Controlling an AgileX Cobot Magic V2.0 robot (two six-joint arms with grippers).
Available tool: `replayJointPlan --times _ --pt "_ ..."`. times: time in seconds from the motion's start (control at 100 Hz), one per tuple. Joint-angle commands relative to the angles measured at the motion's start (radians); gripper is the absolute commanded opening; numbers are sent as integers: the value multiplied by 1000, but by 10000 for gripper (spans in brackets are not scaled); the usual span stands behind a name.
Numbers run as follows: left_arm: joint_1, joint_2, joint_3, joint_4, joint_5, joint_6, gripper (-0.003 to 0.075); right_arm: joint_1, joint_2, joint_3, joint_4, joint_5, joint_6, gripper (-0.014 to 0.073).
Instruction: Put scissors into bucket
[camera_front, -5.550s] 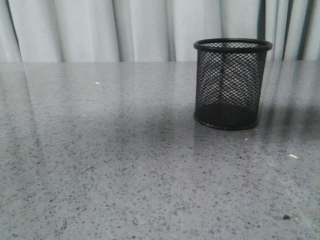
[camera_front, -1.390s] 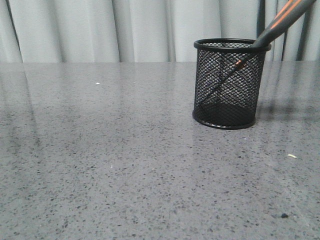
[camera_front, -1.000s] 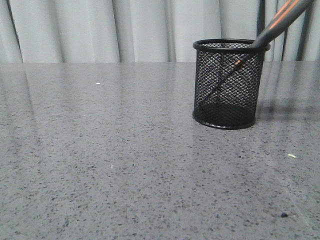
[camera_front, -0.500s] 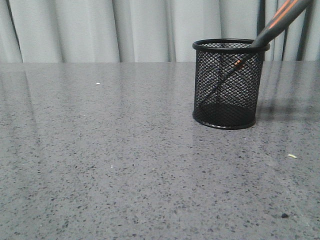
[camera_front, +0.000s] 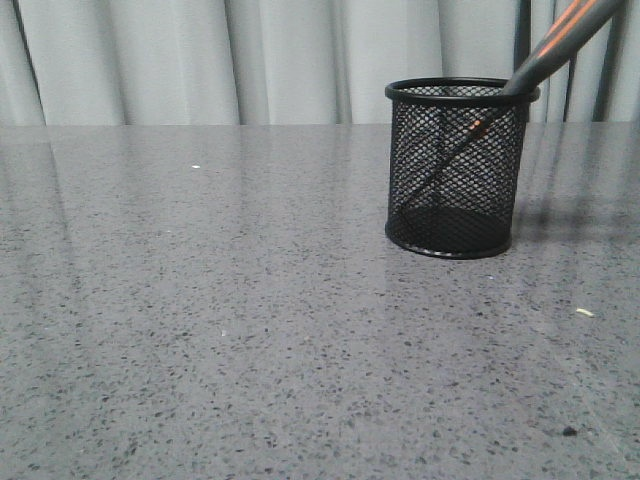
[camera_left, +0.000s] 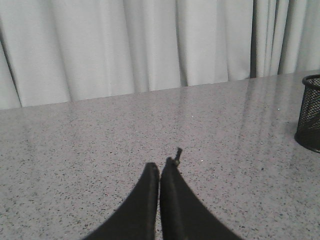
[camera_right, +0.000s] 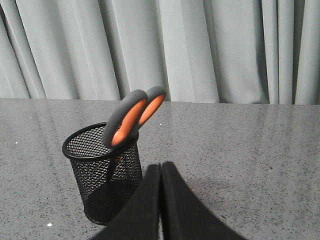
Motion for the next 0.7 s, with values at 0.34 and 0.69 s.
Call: replayJointPlan --times 0.34,0.69 --pt "28 12 16 196 -127 -220 -20 -5 7 -23 5 -84 -1 -74" --pt "269 -81 166 403 -106 -517 -20 -5 7 -23 5 -84 -1 -74"
